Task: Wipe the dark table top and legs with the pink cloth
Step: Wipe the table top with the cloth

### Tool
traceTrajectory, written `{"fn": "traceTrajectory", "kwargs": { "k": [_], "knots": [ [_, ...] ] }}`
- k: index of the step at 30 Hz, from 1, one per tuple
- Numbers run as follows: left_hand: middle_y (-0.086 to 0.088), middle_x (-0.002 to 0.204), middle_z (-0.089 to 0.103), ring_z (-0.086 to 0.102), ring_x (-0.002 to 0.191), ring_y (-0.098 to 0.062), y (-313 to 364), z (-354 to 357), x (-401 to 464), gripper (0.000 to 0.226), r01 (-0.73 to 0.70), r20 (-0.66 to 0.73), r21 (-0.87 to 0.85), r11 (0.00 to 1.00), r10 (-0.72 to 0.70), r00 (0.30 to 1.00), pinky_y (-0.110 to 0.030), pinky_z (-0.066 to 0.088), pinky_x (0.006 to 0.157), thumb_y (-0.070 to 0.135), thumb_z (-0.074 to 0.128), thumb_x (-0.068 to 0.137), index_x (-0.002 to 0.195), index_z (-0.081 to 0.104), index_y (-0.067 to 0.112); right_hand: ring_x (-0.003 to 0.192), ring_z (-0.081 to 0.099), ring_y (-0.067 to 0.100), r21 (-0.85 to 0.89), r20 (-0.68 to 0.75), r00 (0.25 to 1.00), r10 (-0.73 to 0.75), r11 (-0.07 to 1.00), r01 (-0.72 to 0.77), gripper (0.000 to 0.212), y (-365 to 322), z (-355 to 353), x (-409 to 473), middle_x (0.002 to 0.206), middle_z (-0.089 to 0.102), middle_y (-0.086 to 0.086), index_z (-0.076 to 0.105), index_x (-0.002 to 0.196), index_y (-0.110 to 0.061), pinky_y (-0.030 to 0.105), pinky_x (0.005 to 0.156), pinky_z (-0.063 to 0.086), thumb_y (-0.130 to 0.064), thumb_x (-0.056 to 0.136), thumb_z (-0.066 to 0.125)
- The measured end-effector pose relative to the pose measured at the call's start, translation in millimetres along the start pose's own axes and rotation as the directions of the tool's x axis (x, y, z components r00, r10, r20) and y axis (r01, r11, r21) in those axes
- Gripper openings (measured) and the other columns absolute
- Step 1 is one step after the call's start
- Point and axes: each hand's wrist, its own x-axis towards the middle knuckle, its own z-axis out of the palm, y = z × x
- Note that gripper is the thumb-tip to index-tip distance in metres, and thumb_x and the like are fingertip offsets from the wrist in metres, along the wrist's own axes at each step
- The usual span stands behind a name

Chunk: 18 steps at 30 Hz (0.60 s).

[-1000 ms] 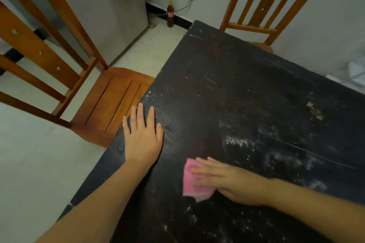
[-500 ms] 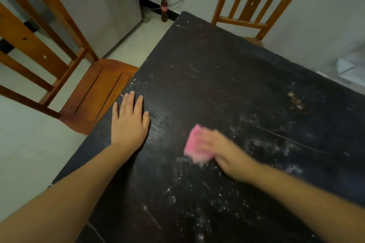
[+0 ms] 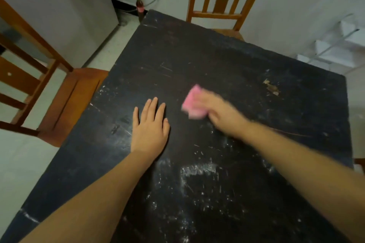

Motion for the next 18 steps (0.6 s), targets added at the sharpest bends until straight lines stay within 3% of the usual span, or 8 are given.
{"fn": "traceTrajectory", "kwargs": {
  "k": [4,7,10,13,16,18],
  "knots": [
    [-0.008,0.151,0.025,0.015,0.141,-0.021,3.3,-2.4,-0.9,0.05,0.009,0.029,0.026,1.0,-0.01,1.0,-0.047,0.006,0.113,0.032,0.024,0.094,0.14,0.033,0.014,0.14,0.014,-0.005,0.102,0.288,0.952,-0.102,0.992,0.075,0.058,-28.5,32.3,-124.3,0.149,0.031,-0.016,0.05,0.132,-0.03,0.022,0.117,0.003,0.008,0.088,0.042],
    [-0.006,0.154,0.017,0.008,0.142,-0.019,6.1,-4.6,0.0,0.048,0.024,0.047,0.023,0.999,-0.025,0.999,-0.045,0.0,0.114,0.03,0.03,0.097,0.143,0.027,0.016,0.132,0.031,-0.004,0.203,0.144,0.988,0.06,0.975,-0.089,0.053,-26.0,8.4,-96.2,0.139,0.041,-0.009,0.049,0.129,-0.023,0.017,0.114,0.018,0.007,0.086,0.041],
    [-0.004,0.154,0.015,0.006,0.142,-0.018,9.1,-5.6,-1.1,0.049,0.04,0.039,0.018,0.999,-0.041,0.998,-0.044,-0.001,0.114,0.03,0.029,0.097,0.144,0.025,0.017,0.129,0.042,0.023,0.068,-0.128,0.973,0.193,0.98,-0.185,0.049,8.8,-39.6,-8.1,0.134,0.05,0.012,0.054,0.126,-0.009,0.015,0.109,0.02,0.007,0.081,0.04],
    [-0.003,0.154,0.016,0.006,0.142,-0.017,8.2,-4.8,-0.9,0.048,0.037,0.029,0.022,0.999,-0.038,0.999,-0.043,0.0,0.115,0.029,0.028,0.097,0.143,0.026,0.017,0.13,0.041,0.03,-0.053,-0.255,0.927,0.275,0.953,-0.297,0.05,57.6,-66.0,34.1,0.138,0.047,0.018,0.055,0.128,-0.007,0.017,0.107,0.019,0.012,0.084,0.042],
    [-0.005,0.153,0.019,0.009,0.142,-0.018,6.6,-2.7,-1.5,0.047,0.031,0.009,0.001,1.0,-0.031,0.999,-0.043,0.0,0.114,0.028,0.031,0.097,0.142,0.028,0.016,0.135,0.034,0.031,-0.112,-0.216,0.966,0.144,0.979,-0.171,0.049,43.0,-33.0,-6.3,0.141,0.042,0.02,0.051,0.13,-0.001,0.01,0.111,0.009,0.009,0.084,0.038],
    [-0.006,0.153,0.021,0.01,0.142,-0.02,6.8,-2.3,-1.4,0.046,0.028,-0.001,-0.006,1.0,-0.028,1.0,-0.045,0.002,0.114,0.027,0.033,0.097,0.142,0.03,0.015,0.138,0.028,0.015,-0.044,-0.073,0.997,0.034,0.998,-0.037,0.048,12.9,-3.1,-67.1,0.144,0.039,0.009,0.05,0.131,-0.006,0.013,0.114,0.008,0.001,0.087,0.034]
  ]
}}
